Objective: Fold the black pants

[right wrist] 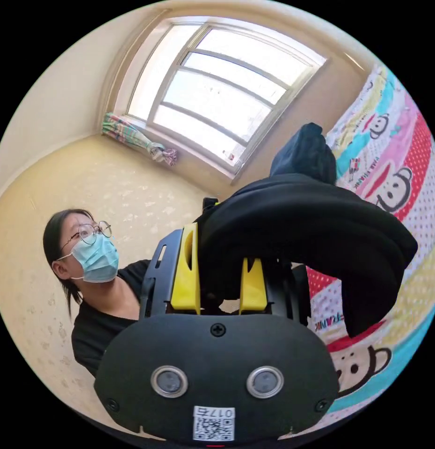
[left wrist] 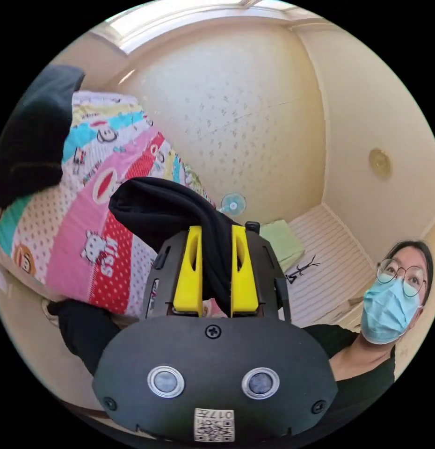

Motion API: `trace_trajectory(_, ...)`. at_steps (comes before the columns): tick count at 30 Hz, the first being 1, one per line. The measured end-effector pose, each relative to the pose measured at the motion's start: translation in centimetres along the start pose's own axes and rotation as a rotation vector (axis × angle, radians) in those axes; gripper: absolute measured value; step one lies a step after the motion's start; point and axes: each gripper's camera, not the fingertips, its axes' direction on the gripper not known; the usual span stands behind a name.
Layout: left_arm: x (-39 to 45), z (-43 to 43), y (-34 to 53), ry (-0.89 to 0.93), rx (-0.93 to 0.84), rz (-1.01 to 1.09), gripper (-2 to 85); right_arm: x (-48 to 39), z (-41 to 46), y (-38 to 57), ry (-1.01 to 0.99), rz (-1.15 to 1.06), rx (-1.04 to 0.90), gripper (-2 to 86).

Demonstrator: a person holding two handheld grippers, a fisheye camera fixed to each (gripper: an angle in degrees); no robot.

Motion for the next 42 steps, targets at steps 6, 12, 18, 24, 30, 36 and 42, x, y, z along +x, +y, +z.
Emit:
trace_trajectory(6, 1.3, -11.8, -10.9, -0.285, 0.258, 0.153, 9.9, -1.1, 11.4, -19.6, 0.06, -0.203, -0.065, 11.9)
trace_trajectory(12, -18.0, -12.6, -13.9, -0.62, 0.168, -0.266, 11.1, 11.7, 25.2, -26.6, 0.603, 0.152, -0.185, 12.7)
trace_trajectory(18, -20.5, -12.2, -10.1, -0.574, 0.317, -0.153, 14.2, 14.5, 27.9, -22.2, 0.73, 0.165, -0.04, 12.9)
trace_trajectory(24, -17.8, -15.6, -6.8, -0.421, 0.363, -0.168, 16.1, 12.3, 24.0, -18.4, 0.608, 0.206, -0.099, 14.2)
trace_trajectory(30, -20.9, -13.2, 7.3, -0.137, 0.115, -0.465, 6.1, 13.9, 17.5, -0.4, 0.761, 0.468, -0.297, 10.6)
trace_trajectory(36, -15.0, -1.9, 7.9, 0.12, -0.305, -0.476, 0.3, 3.5, 7.6, 17.8, 1.067, 0.555, -0.129, 2.8)
trace_trajectory(42, 0.2, 17.2, 1.6, -0.304, -0.942, 0.055, -0.9, -7.6, -3.8, 32.9, 1.154, 0.829, 0.191, 1.5)
